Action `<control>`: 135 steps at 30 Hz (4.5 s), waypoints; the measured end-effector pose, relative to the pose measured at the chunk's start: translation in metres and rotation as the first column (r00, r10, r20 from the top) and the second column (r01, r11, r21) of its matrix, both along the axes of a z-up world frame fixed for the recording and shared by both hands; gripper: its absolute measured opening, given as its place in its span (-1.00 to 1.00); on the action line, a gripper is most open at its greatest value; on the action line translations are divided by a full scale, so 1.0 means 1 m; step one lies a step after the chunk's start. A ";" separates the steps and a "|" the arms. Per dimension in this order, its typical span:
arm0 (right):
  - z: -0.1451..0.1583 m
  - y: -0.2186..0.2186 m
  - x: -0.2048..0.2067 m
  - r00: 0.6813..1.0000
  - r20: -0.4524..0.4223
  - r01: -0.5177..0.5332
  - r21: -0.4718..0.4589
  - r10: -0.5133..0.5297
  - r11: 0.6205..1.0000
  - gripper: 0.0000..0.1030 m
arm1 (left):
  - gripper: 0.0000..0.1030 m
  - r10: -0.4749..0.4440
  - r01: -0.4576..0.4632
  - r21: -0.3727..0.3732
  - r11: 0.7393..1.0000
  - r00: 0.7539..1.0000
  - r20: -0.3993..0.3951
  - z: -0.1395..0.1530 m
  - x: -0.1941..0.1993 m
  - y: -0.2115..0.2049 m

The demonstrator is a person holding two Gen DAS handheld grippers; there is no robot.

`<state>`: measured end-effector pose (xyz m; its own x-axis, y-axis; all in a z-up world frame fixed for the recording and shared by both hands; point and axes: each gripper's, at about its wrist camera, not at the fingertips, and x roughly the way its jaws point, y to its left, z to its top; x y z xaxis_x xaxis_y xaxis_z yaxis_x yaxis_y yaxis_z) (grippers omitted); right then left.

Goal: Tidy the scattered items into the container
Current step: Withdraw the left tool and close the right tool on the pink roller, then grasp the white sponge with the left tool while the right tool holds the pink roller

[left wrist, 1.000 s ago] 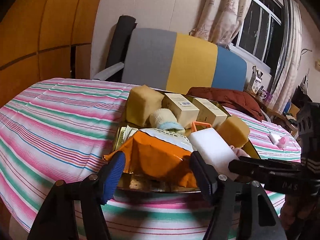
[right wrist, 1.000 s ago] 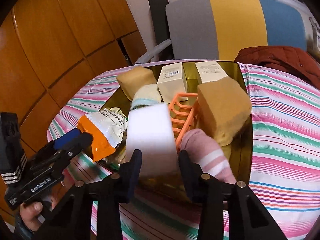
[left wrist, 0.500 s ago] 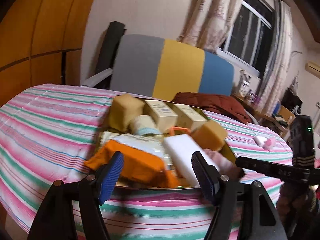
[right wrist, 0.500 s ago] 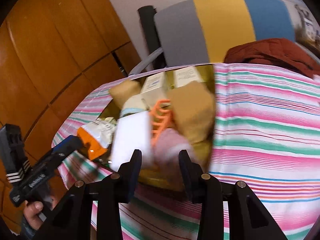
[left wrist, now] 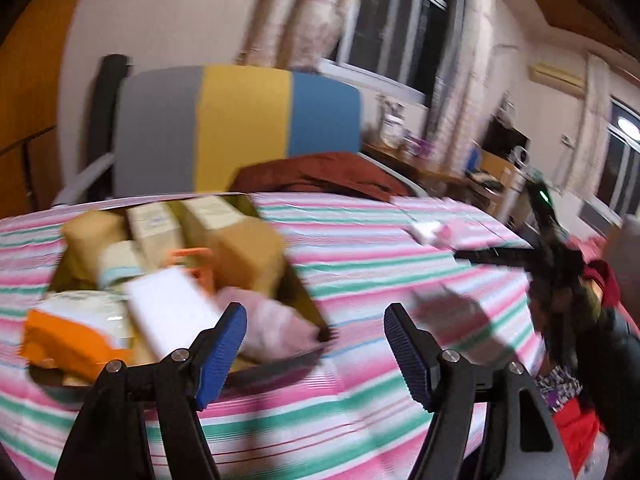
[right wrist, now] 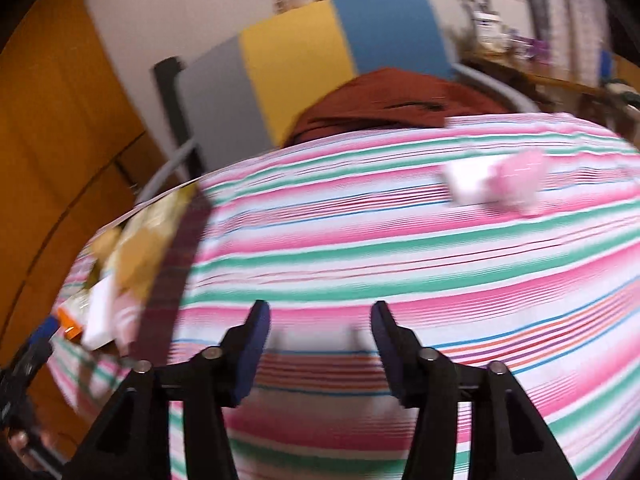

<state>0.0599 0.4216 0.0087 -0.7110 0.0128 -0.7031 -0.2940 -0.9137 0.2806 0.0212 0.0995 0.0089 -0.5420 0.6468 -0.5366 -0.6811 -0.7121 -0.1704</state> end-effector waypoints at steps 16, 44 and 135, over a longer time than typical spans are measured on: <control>0.019 0.130 -0.031 0.994 0.089 -0.086 0.291 0.062 0.953 0.92 | 0.52 -0.261 0.272 -0.110 0.956 0.960 0.103 -0.045 0.030 0.117; -0.027 0.143 -0.085 0.975 0.189 -0.189 0.409 0.120 0.893 0.37 | 0.60 -0.246 0.269 -0.121 0.955 0.952 0.182 -0.074 0.010 0.136; -0.023 0.115 -0.037 0.819 0.357 -0.539 0.211 0.449 0.816 0.28 | 0.16 -0.457 0.517 -0.394 0.760 0.856 0.241 -0.049 -0.111 0.350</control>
<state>0.0228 0.5365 -0.0141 -0.4512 -0.0514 -0.8909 0.1962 -0.9796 -0.0429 -0.0893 0.4495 -0.0406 -0.1282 0.4917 -0.8613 -0.9507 -0.3083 -0.0345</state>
